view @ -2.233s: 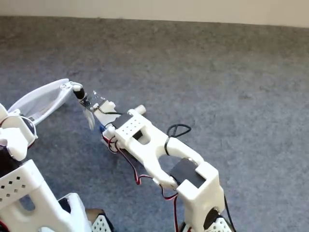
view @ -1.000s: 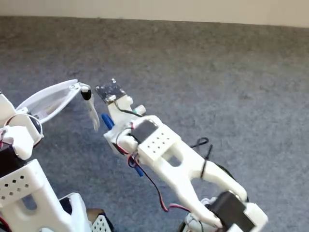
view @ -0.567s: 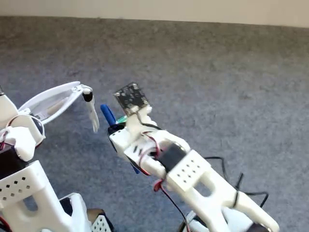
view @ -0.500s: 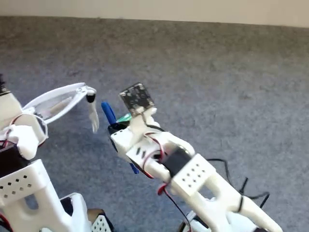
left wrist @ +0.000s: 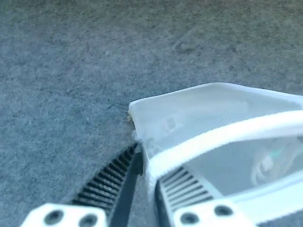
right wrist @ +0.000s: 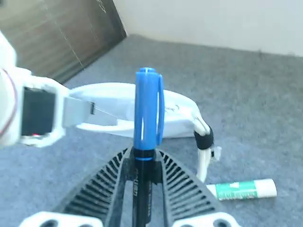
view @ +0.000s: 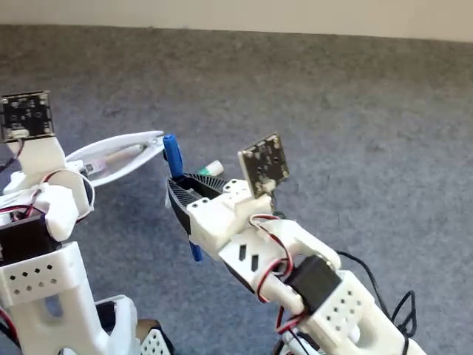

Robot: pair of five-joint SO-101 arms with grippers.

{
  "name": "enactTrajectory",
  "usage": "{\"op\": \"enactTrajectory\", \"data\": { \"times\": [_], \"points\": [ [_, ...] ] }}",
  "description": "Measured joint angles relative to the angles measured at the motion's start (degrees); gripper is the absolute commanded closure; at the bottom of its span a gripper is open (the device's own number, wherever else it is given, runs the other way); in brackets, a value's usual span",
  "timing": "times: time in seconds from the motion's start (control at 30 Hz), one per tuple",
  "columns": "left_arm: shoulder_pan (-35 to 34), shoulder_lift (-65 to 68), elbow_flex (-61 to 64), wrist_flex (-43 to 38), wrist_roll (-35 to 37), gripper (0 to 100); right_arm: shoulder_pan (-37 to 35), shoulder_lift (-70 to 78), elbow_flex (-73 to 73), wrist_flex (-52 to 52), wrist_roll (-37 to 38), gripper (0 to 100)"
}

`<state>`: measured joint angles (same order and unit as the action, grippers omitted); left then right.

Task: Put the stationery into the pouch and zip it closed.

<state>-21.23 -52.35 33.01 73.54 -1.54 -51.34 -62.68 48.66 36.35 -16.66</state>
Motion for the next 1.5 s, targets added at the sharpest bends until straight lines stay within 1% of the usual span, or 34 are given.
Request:
{"op": "enactTrajectory", "data": {
  "times": [0.07,0.23,0.43,0.6,0.73,0.93,1.03,1.27,1.5],
  "points": [
    [0.8,0.0,0.0,0.0,0.0,99,-1.8,-2.0,0.0,-0.8,0.0,99.4],
    [1.1,0.0,0.0,0.0,0.0,99,-7.6,-5.5,0.9,-11.4,0.0,99.4],
    [1.1,0.0,0.0,0.0,0.0,99,-10.3,-5.8,4.9,-25.9,7.5,99.4],
    [1.1,0.0,0.0,0.0,0.0,99,-10.3,-5.8,7.8,-39.0,11.4,99.4],
    [1.1,0.0,0.0,0.0,0.0,99,-10.3,-5.0,8.2,-45.6,13.5,99.4],
    [1.1,0.0,0.0,0.0,0.0,99,-10.3,2.7,8.2,-54.0,21.1,99.4],
    [1.1,0.0,0.0,0.0,0.0,99,-9.7,7.1,8.2,-59.6,23.4,99.4],
    [1.1,0.0,0.0,0.0,0.0,99,-4.6,16.4,8.2,-74.4,24.0,99.4],
    [1.1,0.0,0.0,0.0,0.0,99,-3.3,25.8,8.2,-83.3,24.0,99.4]
  ]
}}
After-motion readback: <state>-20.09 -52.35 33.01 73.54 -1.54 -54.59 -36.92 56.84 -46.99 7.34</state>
